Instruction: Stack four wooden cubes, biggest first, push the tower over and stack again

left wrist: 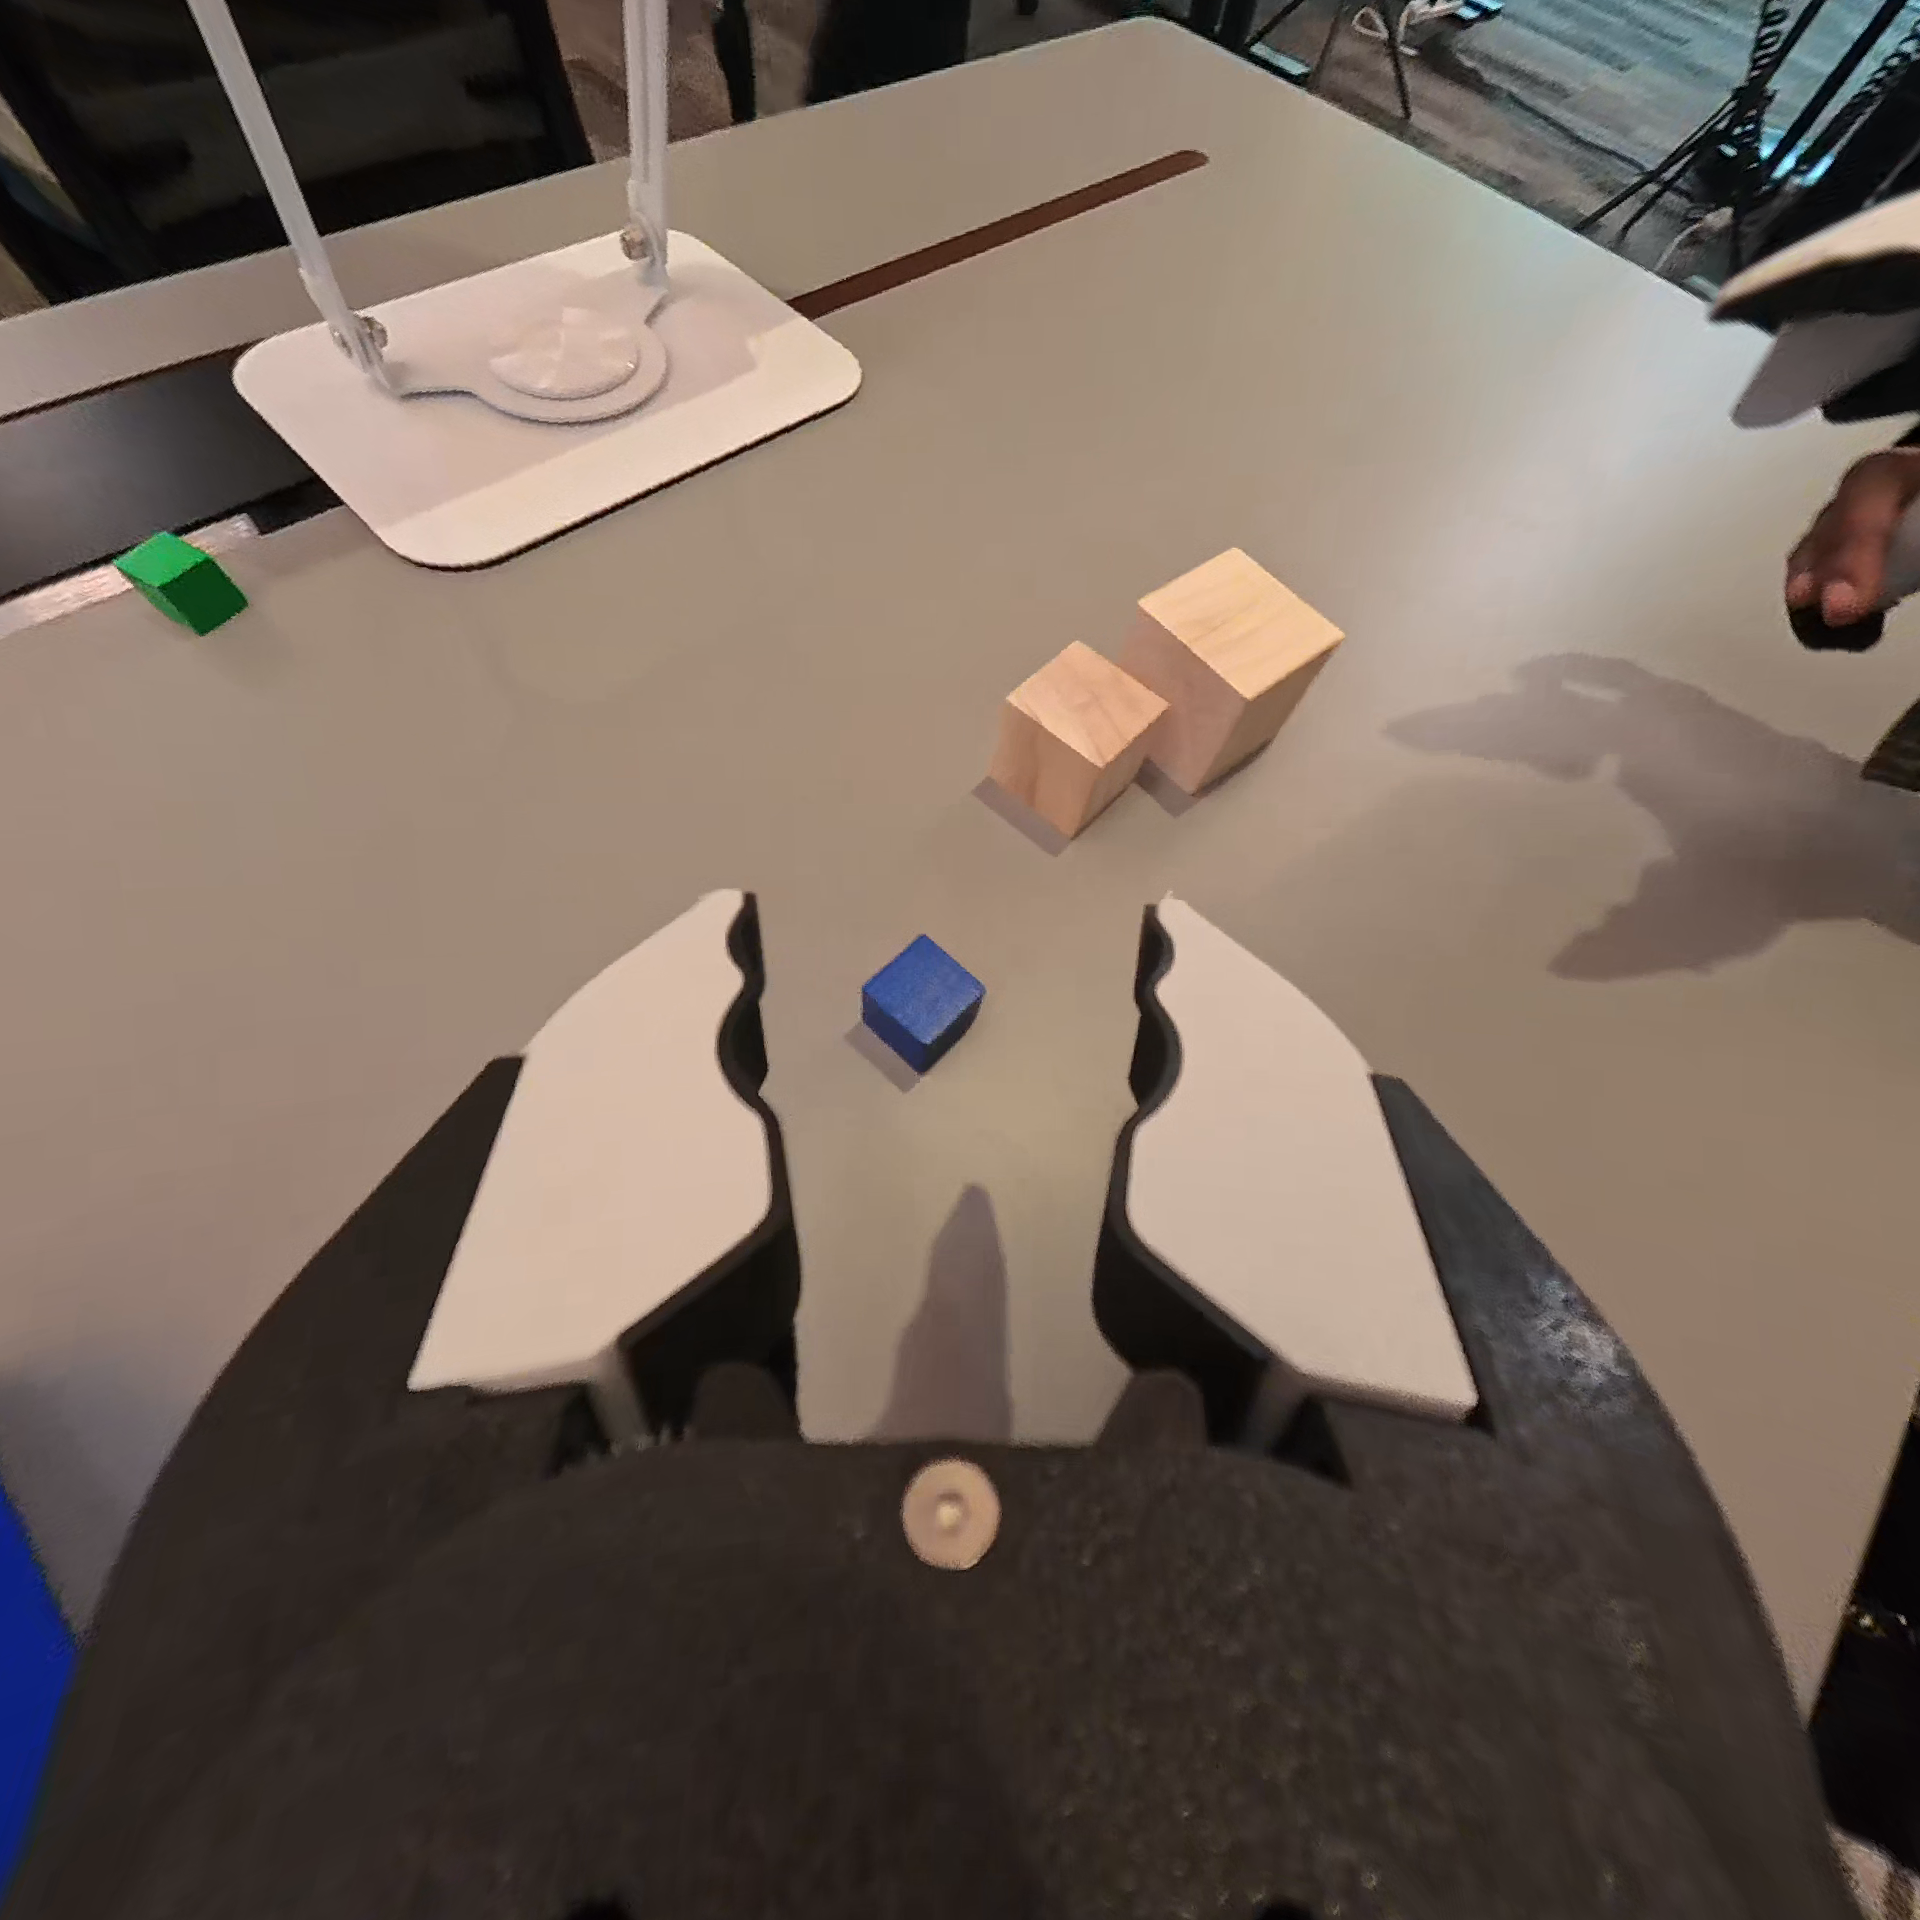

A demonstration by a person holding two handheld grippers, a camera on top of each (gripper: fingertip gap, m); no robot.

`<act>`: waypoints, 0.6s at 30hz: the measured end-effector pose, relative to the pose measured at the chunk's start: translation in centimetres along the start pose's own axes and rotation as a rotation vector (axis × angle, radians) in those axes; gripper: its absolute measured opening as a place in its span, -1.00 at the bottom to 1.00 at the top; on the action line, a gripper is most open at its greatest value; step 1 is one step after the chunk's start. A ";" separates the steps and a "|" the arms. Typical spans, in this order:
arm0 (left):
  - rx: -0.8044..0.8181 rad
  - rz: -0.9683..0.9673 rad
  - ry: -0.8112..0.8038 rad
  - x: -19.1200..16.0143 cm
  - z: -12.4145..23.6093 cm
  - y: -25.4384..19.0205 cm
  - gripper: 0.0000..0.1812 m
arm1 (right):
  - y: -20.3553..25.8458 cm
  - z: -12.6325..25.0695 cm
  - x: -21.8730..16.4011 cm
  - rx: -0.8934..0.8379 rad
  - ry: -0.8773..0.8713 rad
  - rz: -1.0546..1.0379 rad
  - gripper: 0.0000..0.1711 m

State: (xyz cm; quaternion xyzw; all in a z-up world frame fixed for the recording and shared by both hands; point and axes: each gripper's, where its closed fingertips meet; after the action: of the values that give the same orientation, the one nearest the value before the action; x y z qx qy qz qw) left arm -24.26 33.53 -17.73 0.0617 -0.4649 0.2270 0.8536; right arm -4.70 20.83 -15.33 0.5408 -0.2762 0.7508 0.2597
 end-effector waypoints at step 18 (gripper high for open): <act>-0.077 -0.003 0.132 4.7 -7.1 5.3 -0.20 | -0.2 1.4 -1.9 0.018 -0.005 -0.016 0.28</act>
State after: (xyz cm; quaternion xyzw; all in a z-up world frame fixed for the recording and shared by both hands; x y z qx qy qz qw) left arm -19.03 42.06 -18.42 0.0145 -0.4159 0.2111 0.8845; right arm -3.08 19.81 -16.77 0.5472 -0.2659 0.7497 0.2603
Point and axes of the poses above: each gripper's, where its closed fingertips meet, z back along the fingers, x out of its top, y = z × x across the jaws, and after that the axes turned 3 degrees about y, right-handed
